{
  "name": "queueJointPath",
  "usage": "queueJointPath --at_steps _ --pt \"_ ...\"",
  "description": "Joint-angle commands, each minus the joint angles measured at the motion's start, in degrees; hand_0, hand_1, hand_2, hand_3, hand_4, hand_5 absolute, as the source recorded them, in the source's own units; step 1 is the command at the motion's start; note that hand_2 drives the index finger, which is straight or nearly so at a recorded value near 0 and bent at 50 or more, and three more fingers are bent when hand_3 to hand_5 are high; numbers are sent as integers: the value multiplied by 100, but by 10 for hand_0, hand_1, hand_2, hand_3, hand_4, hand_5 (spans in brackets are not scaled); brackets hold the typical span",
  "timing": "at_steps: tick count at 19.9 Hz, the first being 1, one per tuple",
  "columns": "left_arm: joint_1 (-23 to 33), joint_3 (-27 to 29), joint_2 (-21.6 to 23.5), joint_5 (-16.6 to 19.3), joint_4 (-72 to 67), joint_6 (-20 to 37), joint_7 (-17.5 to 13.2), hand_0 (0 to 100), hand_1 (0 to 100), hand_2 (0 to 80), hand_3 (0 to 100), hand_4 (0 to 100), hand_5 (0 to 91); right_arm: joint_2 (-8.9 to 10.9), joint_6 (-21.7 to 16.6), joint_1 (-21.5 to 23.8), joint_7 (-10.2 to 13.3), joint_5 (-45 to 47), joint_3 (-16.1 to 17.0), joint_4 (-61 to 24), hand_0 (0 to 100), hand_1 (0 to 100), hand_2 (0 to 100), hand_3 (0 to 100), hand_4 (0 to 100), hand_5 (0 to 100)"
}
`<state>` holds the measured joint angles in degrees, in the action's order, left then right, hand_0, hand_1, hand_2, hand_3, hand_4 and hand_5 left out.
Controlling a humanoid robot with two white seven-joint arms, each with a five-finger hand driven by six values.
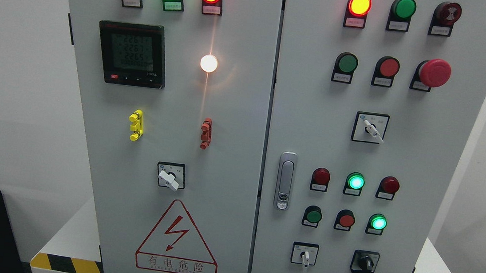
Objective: Flip black knob to close circuit
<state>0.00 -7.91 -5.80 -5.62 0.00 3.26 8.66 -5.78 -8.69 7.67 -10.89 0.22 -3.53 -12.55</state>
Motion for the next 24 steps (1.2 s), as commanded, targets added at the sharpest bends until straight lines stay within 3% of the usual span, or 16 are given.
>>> queueJointPath --at_steps 1,5,15,24 --pt "132 0 0 0 167 0 -4 120 556 0 0 0 0 33 -193 76 -106 -110 45 -141 0 99 0 0 0 0" --pt "132 0 0 0 167 0 -4 120 556 0 0 0 0 7 -291 357 -124 -66 361 -1010 0 48 0 0 0 0" --pt "132 0 0 0 167 0 -4 120 556 0 0 0 0 24 -291 569 -115 233 414 -2856 0 0 0 72 0 0" --pt "132 0 0 0 167 0 -4 120 556 0 0 0 0 33 -282 683 -45 233 529 -4333 0 0 27 143 89 86"
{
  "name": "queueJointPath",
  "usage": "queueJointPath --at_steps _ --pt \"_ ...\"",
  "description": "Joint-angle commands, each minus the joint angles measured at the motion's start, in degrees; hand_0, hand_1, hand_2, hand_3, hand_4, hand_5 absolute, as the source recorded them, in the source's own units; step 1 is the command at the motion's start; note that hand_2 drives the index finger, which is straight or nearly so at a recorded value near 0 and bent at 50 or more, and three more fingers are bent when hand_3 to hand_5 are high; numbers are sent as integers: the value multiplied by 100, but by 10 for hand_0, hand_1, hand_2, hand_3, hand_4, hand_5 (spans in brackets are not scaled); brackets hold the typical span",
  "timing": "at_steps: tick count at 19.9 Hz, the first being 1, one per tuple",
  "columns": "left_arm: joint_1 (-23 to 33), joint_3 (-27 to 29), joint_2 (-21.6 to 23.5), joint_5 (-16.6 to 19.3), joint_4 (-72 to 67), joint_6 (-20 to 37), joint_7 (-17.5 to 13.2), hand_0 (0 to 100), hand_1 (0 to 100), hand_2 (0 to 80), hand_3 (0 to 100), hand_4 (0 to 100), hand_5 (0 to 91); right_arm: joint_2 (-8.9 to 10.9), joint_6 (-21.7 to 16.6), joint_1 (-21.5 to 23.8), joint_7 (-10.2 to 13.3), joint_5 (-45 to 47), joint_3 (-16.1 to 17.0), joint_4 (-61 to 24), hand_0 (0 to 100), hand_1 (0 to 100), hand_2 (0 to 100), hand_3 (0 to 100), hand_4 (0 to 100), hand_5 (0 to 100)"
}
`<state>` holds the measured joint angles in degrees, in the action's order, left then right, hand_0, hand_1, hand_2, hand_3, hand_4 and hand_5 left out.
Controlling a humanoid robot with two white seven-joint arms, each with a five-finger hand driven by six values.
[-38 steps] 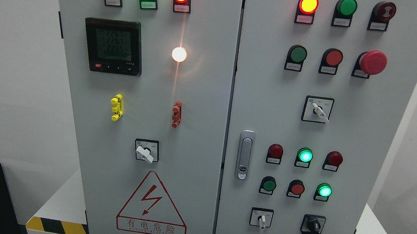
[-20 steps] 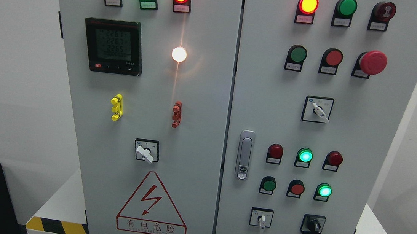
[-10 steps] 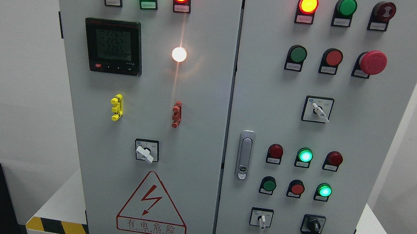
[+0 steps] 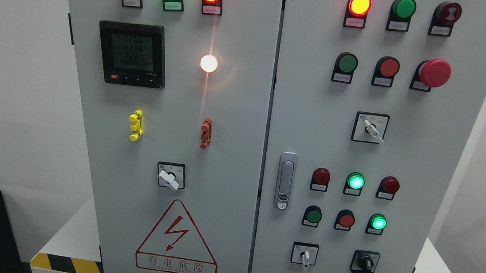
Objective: Flip black knob to close circuit
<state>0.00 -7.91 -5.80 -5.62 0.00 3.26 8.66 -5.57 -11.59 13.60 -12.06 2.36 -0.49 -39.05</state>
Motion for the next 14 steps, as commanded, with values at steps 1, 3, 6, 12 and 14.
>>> queueJointPath --at_steps 1,3,6,12,14 --pt "132 0 0 0 167 0 -4 120 556 0 0 0 0 12 -1 116 81 19 225 -1825 0 0 48 176 150 115" --pt "132 0 0 0 167 0 -4 120 556 0 0 0 0 21 7 204 159 11 208 -2132 0 0 89 264 267 176" --pt "132 0 0 0 167 0 -4 120 556 0 0 0 0 64 -2 275 379 -7 173 -2466 0 0 150 385 383 255" --pt "132 0 0 0 167 0 -4 120 556 0 0 0 0 91 7 222 800 -559 181 -2871 0 0 271 538 492 395" --pt "132 0 0 0 167 0 -4 120 556 0 0 0 0 91 7 196 1003 -876 181 -3029 0 0 310 582 531 445"
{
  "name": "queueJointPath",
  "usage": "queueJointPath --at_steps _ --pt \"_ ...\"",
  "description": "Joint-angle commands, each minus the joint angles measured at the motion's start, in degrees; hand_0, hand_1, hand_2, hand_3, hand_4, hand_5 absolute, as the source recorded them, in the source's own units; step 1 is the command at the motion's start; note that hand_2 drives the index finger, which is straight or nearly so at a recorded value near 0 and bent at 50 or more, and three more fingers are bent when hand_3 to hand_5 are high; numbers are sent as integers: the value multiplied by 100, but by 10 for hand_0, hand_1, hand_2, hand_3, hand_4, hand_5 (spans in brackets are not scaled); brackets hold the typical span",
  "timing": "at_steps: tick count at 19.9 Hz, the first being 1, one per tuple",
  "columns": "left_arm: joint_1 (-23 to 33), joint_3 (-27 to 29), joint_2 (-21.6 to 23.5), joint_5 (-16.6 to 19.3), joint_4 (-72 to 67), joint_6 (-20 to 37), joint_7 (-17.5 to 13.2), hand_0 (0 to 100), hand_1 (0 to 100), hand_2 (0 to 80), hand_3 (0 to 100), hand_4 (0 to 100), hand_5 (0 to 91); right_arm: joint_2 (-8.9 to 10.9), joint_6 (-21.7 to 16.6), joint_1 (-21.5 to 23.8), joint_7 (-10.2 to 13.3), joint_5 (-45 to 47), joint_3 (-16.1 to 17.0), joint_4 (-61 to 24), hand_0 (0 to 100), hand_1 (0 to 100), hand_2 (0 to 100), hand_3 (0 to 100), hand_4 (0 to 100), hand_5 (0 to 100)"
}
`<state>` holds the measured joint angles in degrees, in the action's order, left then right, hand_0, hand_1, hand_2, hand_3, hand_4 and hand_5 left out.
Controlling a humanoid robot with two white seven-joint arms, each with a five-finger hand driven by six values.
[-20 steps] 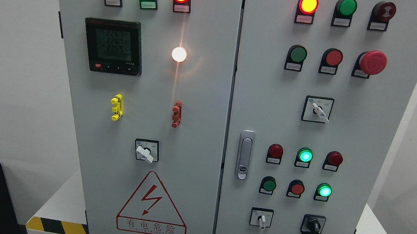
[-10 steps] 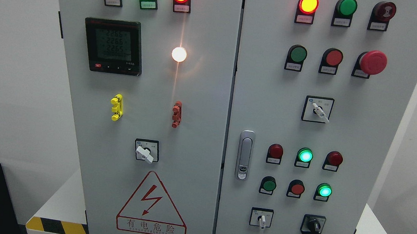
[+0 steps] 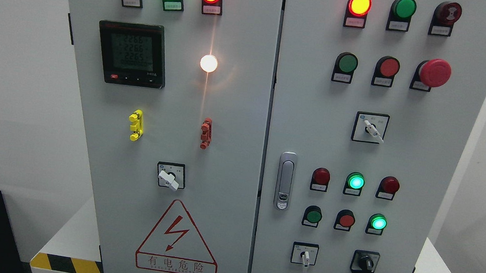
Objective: Flip black knob to close circuit
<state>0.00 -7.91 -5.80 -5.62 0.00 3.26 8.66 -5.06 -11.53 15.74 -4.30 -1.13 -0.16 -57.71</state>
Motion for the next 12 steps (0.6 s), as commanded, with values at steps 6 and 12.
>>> queueJointPath --at_steps 6,12 --pt "132 0 0 0 167 -1 -4 120 556 0 0 0 0 14 63 -167 491 -1248 165 -1568 0 0 401 686 613 579" --pt "132 0 0 0 167 -1 -4 120 556 0 0 0 0 -4 650 -238 535 -1942 210 -2454 0 0 502 771 676 675"
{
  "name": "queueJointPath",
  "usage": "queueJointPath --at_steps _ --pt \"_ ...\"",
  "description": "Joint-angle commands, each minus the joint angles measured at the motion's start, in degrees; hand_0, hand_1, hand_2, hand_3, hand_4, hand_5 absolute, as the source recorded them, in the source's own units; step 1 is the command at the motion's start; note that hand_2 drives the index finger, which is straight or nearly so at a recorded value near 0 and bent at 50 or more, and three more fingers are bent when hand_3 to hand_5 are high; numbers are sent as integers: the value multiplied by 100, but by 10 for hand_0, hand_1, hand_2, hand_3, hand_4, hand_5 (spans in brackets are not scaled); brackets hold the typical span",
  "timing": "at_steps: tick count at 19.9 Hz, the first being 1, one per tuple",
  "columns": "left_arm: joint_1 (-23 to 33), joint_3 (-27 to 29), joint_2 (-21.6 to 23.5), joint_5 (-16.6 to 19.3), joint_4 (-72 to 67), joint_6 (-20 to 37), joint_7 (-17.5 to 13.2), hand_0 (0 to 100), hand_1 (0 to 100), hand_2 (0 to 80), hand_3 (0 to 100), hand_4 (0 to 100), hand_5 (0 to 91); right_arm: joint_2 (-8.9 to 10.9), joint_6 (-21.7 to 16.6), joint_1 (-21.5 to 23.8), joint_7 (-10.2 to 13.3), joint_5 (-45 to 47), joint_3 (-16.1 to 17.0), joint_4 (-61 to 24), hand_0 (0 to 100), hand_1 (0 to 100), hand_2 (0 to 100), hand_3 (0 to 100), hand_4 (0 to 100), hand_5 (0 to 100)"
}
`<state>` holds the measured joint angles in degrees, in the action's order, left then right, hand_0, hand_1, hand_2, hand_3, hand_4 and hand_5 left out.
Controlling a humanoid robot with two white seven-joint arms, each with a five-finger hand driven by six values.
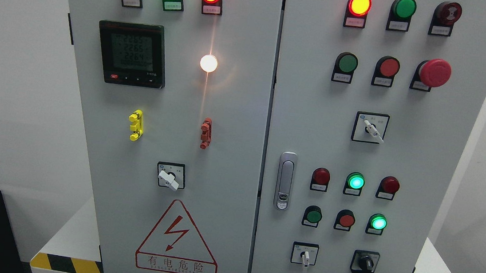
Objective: Flip black knob to close circuit
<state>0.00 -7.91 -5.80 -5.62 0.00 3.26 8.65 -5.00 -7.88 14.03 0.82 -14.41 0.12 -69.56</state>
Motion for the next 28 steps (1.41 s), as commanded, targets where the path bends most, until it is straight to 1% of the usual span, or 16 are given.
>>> queueJointPath --at_steps 1,2,5,8,9,10,12,15,16,19,21,23,26,28 --pt "132 0 0 0 167 0 -4 120 556 0 0 0 0 -10 417 -93 24 -763 190 -1427 0 0 523 786 693 701" --pt "132 0 0 0 167 0 -4 120 556 0 0 0 0 -19 523 -146 33 -921 190 -1542 0 0 545 801 714 731" --pt "132 0 0 0 167 0 -4 120 556 0 0 0 0 -19 612 -234 50 -1422 225 -1771 0 0 593 843 759 801" --pt "132 0 0 0 167 0 -4 120 556 0 0 0 0 -10 612 -269 120 -1844 252 -1973 0 0 640 880 792 861" --pt "132 0 0 0 167 0 -4 120 556 0 0 0 0 -10 612 -278 138 -1950 252 -2026 0 0 648 885 799 867" --pt "132 0 0 0 167 0 -4 120 556 0 0 0 0 -10 612 -304 147 -2056 252 -2096 0 0 673 914 816 896" --pt "132 0 0 0 167 0 -4 120 556 0 0 0 0 -19 612 -348 156 -2319 252 -2210 0 0 699 937 833 914" --pt "132 0 0 0 167 0 -4 120 556 0 0 0 0 -19 612 -392 182 -2925 322 -2395 0 0 754 967 886 957" --pt "132 0 0 0 167 0 -4 120 556 0 0 0 0 -19 612 -427 191 -3101 348 -2421 0 0 782 987 901 992" --pt "132 0 0 0 167 0 -4 120 556 0 0 0 0 -27 647 -515 191 -3514 366 -2474 0 0 824 1000 936 1000" --pt "132 0 0 0 167 0 -4 120 556 0 0 0 0 -36 682 -585 208 -3996 532 -2518 0 0 833 1000 944 1000" --pt "132 0 0 0 167 0 -4 120 556 0 0 0 0 -54 708 -621 226 -4445 595 -2562 0 0 836 1000 948 1000" --pt "132 0 0 0 167 0 -4 120 556 0 0 0 0 -54 1050 -699 261 -4850 586 -2711 0 0 837 1000 958 1000" --pt "132 0 0 0 167 0 -4 120 556 0 0 0 0 -63 1139 -822 270 -5219 603 -2720 0 0 838 1000 961 1000"
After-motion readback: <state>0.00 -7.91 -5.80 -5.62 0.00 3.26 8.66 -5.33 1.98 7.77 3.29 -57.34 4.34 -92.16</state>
